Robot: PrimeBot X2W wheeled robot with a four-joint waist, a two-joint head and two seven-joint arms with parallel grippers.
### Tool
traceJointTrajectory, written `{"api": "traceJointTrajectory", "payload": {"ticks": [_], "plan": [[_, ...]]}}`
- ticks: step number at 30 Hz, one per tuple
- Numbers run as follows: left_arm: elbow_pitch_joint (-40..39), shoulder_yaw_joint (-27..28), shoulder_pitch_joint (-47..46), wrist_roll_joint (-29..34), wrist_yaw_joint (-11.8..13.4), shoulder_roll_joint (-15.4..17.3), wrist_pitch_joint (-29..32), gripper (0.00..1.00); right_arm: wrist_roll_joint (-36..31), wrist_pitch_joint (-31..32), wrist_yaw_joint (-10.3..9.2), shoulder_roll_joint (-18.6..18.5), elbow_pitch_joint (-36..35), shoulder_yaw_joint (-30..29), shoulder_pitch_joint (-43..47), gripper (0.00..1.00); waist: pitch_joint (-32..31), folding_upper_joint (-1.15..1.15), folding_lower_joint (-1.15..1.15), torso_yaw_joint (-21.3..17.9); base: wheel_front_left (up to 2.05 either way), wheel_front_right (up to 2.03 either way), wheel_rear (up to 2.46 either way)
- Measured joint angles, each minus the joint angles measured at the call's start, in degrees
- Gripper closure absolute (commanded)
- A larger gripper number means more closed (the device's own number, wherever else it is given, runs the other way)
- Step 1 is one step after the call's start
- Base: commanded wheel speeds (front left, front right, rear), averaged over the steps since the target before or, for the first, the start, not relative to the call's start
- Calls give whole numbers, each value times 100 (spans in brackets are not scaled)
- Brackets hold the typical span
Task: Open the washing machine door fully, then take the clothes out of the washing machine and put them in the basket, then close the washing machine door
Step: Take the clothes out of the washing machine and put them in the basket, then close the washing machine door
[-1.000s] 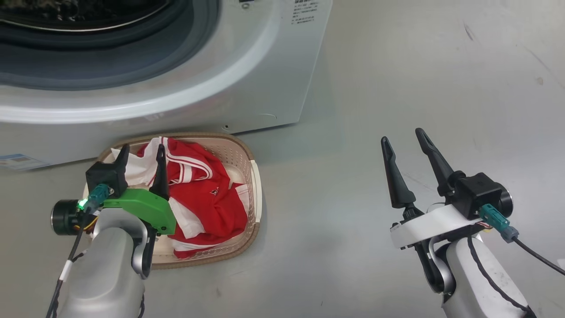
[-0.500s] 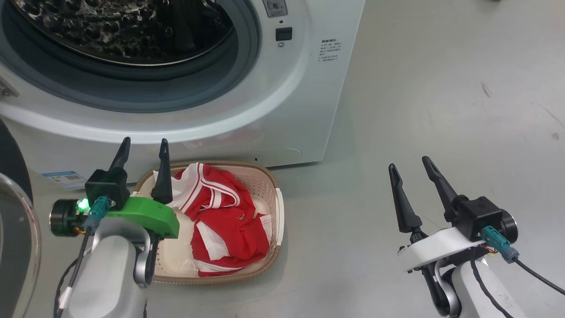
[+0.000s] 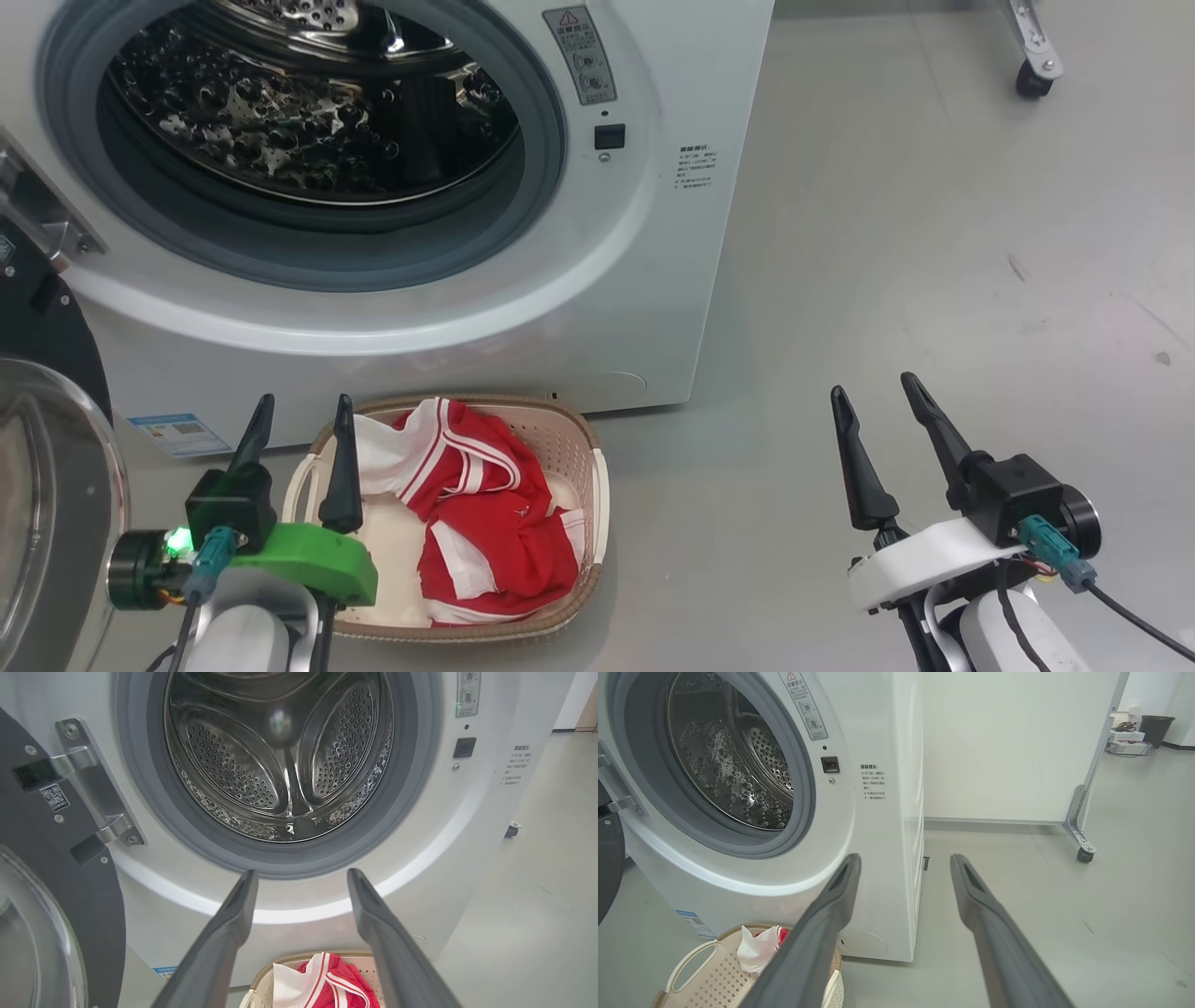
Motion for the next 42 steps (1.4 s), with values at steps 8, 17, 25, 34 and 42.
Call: {"api": "traceJointTrajectory", "payload": {"ticks": [8, 17, 25, 34, 42], "plan": [[-359, 74, 461, 118, 115, 75, 0, 0, 1, 45, -53, -8, -51, 4, 238, 0, -314, 0, 0, -53, 0, 0, 0], [-660, 15, 815, 186, 153, 78, 10, 0, 3, 111, -102, -40, -159, -30, 422, 0, -543, 0, 0, -104, 0, 0, 0], [-995, 18, 1020, 258, 171, 86, 83, 0, 10, 203, -141, -48, -287, -19, 533, 0, -580, 0, 0, -98, 0, 0, 0], [-1243, 14, 1183, 266, 196, 86, 186, 0, 10, 255, -144, -94, -380, -19, 563, 0, -579, 0, 0, -86, 0, 0, 0], [-1477, 15, 1311, 307, 213, 88, 286, 0, 10, 304, -186, -112, -477, -20, 578, 0, -582, 0, 0, -70, 0, 0, 0]]}}
